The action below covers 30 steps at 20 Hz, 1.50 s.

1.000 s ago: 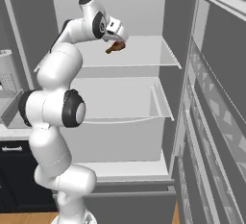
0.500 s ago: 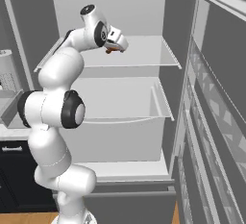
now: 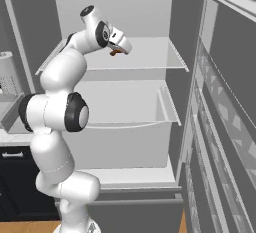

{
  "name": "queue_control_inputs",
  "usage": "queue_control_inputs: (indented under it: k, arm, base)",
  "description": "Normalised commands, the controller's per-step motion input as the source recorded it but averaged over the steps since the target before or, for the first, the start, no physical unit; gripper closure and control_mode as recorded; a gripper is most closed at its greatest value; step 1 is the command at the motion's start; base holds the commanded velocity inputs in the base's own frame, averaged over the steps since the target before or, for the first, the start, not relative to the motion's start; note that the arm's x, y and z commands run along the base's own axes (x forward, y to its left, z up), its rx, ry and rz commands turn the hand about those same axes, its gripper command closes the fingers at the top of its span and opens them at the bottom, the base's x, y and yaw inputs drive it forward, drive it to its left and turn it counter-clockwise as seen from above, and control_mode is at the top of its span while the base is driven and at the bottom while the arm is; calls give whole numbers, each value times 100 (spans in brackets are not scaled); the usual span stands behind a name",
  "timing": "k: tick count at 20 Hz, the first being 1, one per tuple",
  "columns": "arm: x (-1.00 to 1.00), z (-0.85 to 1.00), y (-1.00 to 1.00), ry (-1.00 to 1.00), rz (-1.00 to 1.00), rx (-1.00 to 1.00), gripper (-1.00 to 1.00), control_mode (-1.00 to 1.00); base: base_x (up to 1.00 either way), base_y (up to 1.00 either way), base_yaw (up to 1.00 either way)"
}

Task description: Place one cucumber and one chicken drumstick in each tupperware on the nearby counter, to pack two identical lunches.

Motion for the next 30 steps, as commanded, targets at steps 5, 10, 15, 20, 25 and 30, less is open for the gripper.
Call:
queue_control_inputs:
  k: [5,10,15,20,25,30]
  arm:
    - [0,0,0,0,-2,0,100,-100]
    - [-40,0,0,-2,0,0,100,-100]
    - [-100,0,-31,-18,2,2,100,-100]
    - [-100,6,-31,-2,18,0,100,-100]
    - [-100,0,-6,3,36,0,100,-100]
    - [-100,-7,4,6,34,-1,100,-100]
  base:
    - [0,0,0]
    - [0,0,0]
    - [0,0,0]
    - [0,0,0]
    - [0,0,0]
    - [0,0,0]
